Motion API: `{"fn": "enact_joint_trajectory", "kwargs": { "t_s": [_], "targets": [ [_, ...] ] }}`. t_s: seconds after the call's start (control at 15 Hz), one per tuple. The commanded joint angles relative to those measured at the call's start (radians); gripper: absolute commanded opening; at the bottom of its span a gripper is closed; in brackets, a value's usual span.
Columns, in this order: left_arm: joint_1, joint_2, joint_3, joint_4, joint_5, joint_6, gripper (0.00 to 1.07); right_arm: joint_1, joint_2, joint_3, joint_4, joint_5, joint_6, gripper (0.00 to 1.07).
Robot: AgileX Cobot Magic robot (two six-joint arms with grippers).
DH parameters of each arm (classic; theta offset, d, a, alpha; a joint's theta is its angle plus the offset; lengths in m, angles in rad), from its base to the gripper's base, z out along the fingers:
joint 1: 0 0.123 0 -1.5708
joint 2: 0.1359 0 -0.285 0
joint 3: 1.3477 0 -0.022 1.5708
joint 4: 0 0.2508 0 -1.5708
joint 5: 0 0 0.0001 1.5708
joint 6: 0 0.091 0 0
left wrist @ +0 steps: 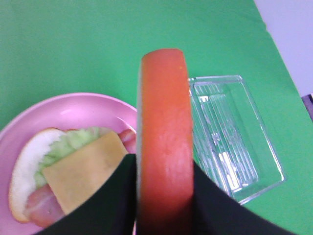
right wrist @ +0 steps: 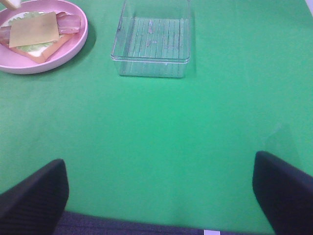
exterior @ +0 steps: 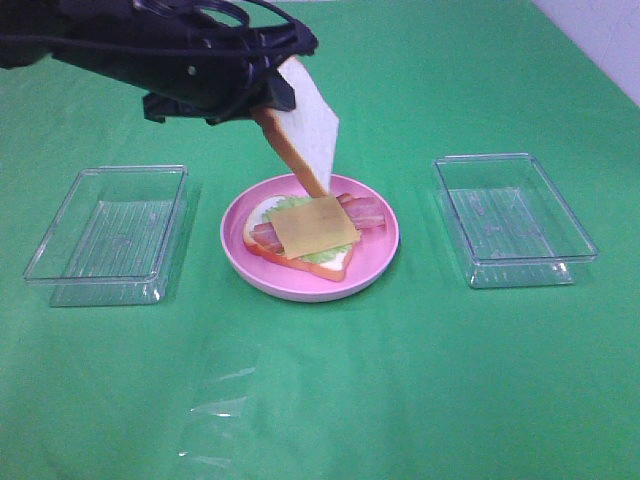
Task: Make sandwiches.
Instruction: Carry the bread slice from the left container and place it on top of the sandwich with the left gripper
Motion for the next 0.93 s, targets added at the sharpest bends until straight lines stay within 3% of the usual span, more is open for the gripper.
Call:
{"fn": "enact_joint_trajectory", "kwargs": {
  "t_s": [0.07,0.47,0.93],
  "targets": [
    [-0.028,0.049,-0.037,-0.037,-0.015,0.003,0.21,-0.006,-0.033,0.002,-0.002,-0.003,-0.002,0.98],
    [-0.027,0.187,-0.156,-0.070,0.093,0.000,0.22,-0.006,-0.033,0.002,-0.002,-0.003,-0.002,0.98],
    [0.068,0.211,-0.159,-0.063,0.258,-0.005,0.25,-0.006,-0.033,0.002,-0.002,-0.003,-0.002,0.98]
  ]
}}
